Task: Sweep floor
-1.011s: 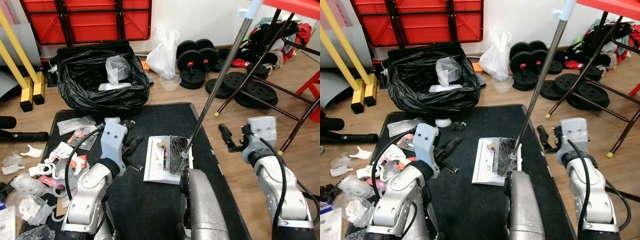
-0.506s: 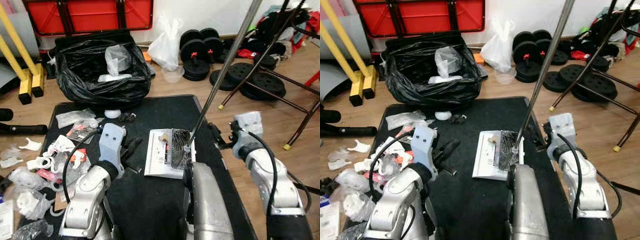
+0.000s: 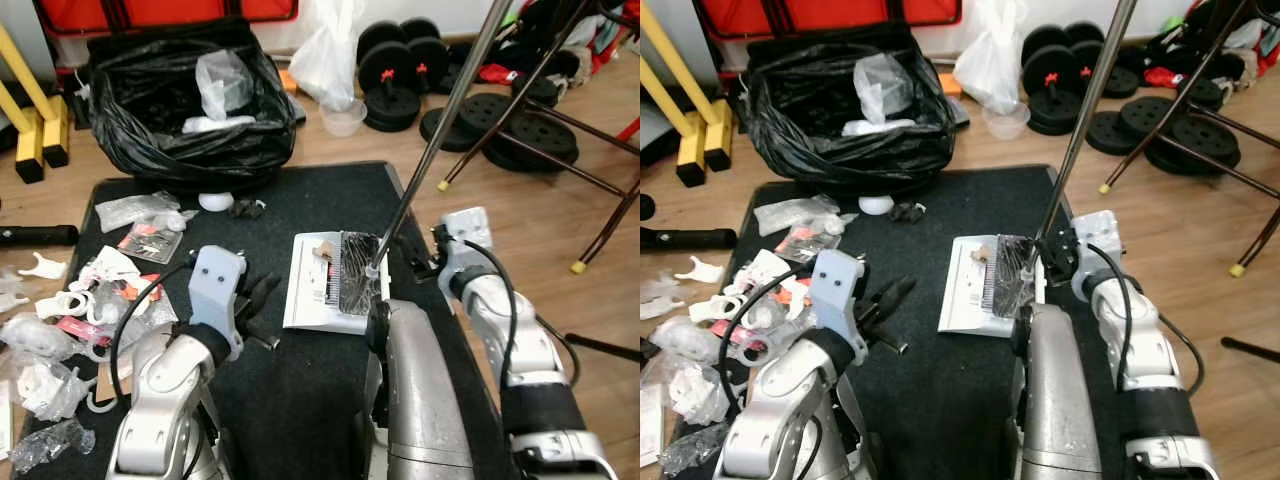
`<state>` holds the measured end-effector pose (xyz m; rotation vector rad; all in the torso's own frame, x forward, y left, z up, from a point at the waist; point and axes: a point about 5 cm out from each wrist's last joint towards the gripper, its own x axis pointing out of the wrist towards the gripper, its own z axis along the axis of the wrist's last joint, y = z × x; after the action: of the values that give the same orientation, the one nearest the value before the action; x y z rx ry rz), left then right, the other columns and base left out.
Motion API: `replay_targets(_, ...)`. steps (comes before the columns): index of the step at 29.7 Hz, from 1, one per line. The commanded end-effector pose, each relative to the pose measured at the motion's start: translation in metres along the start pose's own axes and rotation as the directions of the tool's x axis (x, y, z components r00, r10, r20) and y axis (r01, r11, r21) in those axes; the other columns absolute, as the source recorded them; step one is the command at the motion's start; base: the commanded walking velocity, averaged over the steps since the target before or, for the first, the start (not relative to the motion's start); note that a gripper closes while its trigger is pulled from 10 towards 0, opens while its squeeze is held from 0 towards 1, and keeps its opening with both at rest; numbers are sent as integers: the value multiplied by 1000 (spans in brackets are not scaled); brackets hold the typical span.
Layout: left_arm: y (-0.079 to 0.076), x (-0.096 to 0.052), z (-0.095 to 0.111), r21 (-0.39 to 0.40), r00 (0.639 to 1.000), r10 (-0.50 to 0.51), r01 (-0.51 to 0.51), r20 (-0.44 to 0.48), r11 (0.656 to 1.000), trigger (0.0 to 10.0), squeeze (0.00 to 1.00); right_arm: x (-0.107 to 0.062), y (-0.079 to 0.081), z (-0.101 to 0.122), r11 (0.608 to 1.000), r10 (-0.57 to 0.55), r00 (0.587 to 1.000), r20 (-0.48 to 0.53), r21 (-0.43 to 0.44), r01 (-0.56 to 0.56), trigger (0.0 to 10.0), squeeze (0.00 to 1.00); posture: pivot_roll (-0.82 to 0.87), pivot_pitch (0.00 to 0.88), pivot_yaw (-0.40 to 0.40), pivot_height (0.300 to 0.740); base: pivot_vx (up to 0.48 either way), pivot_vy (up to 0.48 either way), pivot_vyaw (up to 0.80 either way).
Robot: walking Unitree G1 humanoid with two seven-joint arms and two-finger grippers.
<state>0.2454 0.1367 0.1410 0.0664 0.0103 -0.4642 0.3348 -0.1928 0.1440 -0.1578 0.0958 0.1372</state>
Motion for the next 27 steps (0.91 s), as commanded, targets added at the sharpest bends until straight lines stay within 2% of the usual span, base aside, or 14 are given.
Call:
replay_targets(1, 1, -5, 1, -2, 999, 45, -45, -16, 999, 10000, 0, 5, -2, 2, 1000, -15, 1000, 17, 4, 15, 10000, 0, -61, 297, -79, 320, 0, 0, 0)
replay_targets(8, 2, -12, 5, -3, 999, 36, -36, -29, 999, 10000, 0, 17, -3, 10, 999, -39, 998, 45, 21, 38, 10000, 0, -55, 334, -56, 316, 0, 0, 0)
replay_targets(10, 2, -16, 7, -5, 999, 26, -27, -40, 1000, 10000, 0, 25, -4, 15, 998, -66, 996, 65, 25, 65, 10000, 0, -53, 345, -50, 316, 0, 0, 0)
replay_targets(20, 1, -18, 9, -7, 999, 23, -23, -47, 1000, 10000, 0, 30, -6, 23, 995, -93, 991, 96, 48, 89, 10000, 0, -50, 361, -44, 316, 0, 0, 0)
replay_targets(22, 0, -21, 12, -9, 998, 21, -21, -54, 1000, 10000, 0, 38, -6, 36, 994, -103, 985, 138, 55, 96, 10000, 0, -44, 380, -42, 316, 0, 0, 0)
replay_targets(27, -1, -24, 14, -11, 998, 23, -23, -60, 1000, 10000, 0, 45, -10, 49, 990, -142, 976, 165, 18, 141, 10000, 0, -40, 384, -43, 316, 0, 0, 0)
